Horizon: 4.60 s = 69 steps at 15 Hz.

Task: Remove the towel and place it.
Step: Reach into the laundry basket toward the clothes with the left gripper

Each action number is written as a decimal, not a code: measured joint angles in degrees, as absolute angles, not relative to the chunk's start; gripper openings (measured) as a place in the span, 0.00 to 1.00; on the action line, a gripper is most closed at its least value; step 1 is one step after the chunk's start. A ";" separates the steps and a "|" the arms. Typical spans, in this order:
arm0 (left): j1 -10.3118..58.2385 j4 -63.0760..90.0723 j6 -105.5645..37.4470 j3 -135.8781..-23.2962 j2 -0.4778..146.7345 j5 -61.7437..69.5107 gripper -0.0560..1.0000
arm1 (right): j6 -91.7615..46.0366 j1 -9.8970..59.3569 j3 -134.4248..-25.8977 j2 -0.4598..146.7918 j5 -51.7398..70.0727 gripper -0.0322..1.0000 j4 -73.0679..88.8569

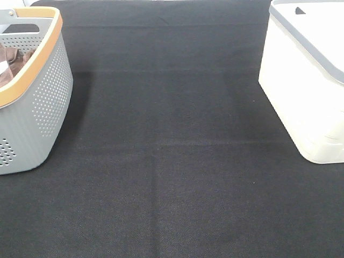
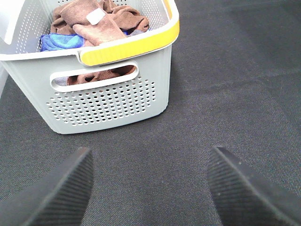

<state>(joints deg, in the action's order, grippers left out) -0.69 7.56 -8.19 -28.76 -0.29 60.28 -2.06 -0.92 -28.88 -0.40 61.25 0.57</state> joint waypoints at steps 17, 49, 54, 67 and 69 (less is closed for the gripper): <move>-0.69 7.56 -8.19 -28.76 -0.29 60.28 0.68 | -2.06 -0.92 -28.88 -0.40 61.25 0.63 0.57; -0.69 7.56 -8.19 -28.76 -0.29 60.28 0.68 | -2.06 -0.92 -28.88 -0.40 61.25 0.63 0.57; -0.69 7.56 -8.19 -28.76 -0.29 60.28 0.68 | -2.06 -0.92 -28.88 -0.40 61.25 0.63 0.57; -0.69 6.65 -0.52 -34.55 25.15 25.55 0.68 | -2.06 -0.92 -28.88 -0.40 61.25 0.63 0.57; -0.69 4.70 0.00 -39.99 35.92 22.52 0.68 | -2.06 -0.92 -28.88 -0.40 61.25 0.63 0.57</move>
<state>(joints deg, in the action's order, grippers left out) -0.69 4.70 0.00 -39.99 35.92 22.52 -2.06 -0.92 -28.88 -0.40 61.25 0.57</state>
